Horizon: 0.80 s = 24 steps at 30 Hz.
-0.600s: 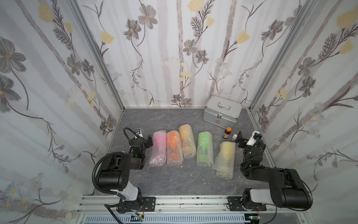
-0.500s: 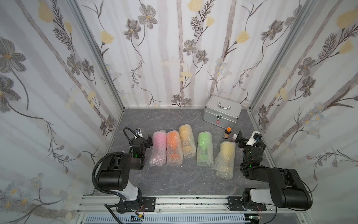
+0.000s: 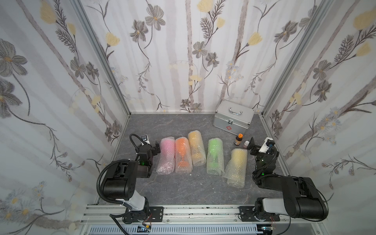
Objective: Unpack wine glasses from bubble wrap
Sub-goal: Unwrap the bubble wrap at the center of the board.
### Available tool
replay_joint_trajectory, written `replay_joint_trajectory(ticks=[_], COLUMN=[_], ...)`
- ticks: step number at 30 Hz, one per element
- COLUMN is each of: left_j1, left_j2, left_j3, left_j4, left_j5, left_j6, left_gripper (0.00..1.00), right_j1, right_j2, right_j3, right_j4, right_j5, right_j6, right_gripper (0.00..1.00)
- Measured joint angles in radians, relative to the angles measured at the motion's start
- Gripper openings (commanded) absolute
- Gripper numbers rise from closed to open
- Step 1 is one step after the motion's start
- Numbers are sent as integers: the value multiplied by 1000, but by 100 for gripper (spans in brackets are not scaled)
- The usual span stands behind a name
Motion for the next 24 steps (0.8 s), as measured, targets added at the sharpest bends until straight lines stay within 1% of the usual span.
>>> replay_joint_trajectory(ticks=[24], left_j1=[11], left_j2=[-5], left_j3=[5], left_j4=[-16], left_j5=[10], left_j6=[-1], left_gripper=[100], right_j1=[0], right_j2=[-1], right_j3=[0], right_j4=[0], right_j5=[0], right_j6=[0], right_gripper=[100])
